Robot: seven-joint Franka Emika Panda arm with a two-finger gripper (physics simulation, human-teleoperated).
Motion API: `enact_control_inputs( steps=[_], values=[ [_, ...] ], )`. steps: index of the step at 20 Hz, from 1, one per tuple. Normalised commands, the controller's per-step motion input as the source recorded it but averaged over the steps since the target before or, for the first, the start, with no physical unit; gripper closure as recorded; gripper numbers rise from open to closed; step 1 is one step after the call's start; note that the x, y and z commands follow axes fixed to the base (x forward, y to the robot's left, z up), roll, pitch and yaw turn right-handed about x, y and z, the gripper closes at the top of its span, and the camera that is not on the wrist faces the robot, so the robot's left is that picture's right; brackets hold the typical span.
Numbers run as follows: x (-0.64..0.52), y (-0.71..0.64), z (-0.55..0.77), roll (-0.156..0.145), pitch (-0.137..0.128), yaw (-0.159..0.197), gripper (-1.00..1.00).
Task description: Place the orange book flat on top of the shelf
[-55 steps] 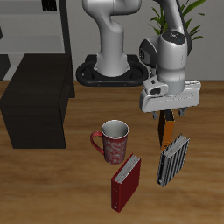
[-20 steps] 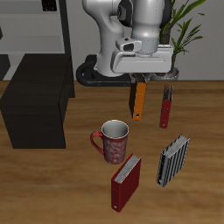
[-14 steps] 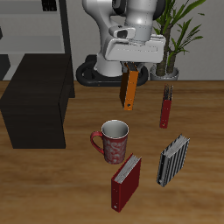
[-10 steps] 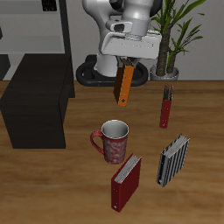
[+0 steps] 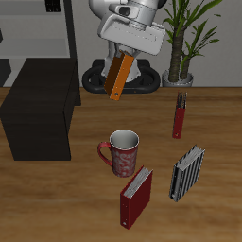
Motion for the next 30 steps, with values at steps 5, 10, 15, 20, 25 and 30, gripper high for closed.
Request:
enact_control_inputs(
  steps=[5, 10, 15, 20, 25, 30],
  values=[
    [-0.04, -0.25, 0.47, -0.105, -0.074, 0.012, 1.0],
    [-0.07, -0.32, 0.5, -0.095, -0.1, 0.01, 1.0],
    [-0.02, -0.52, 0.32, -0.114, -0.053, -0.001, 1.0],
    [-0.01, -0.37, 0.23, -0.078, -0.056, 0.01, 1.0],
    [0.02, -0.32, 0.13, -0.063, -0.042, 0.016, 1.0],
    [0.06, -0.27, 0.01, -0.077, -0.048, 0.035, 1.0]
  ],
)
